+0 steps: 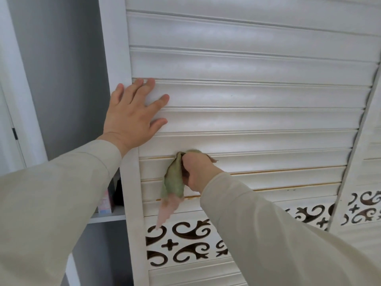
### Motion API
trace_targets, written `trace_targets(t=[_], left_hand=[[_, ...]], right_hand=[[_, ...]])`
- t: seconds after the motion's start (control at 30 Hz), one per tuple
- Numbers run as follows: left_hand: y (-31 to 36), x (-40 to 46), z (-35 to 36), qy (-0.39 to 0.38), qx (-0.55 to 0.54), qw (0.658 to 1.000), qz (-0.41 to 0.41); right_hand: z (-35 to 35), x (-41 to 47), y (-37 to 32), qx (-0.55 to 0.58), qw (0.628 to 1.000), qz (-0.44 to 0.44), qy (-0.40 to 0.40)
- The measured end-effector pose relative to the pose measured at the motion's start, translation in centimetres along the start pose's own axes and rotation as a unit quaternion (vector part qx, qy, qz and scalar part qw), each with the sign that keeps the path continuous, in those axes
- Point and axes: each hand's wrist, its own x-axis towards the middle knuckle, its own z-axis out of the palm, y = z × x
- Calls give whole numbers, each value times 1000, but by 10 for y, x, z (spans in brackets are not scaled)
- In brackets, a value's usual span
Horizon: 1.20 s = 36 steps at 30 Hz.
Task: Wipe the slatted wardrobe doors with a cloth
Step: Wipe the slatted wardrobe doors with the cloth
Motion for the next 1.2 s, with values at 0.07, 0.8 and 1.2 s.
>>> trace_targets(t=[0.07, 0.8, 1.2], left_hand=[[-3, -1, -7, -24, 3, 1000, -4], [11, -59, -59, -229, -337, 893, -191], [31, -94, -60, 86, -309, 740, -591]], right_hand=[[16, -7, 2, -8, 1000, 6, -15], [25, -52, -30, 42, 955, -108, -273], [-44, 5, -29, -526, 531, -645, 158]])
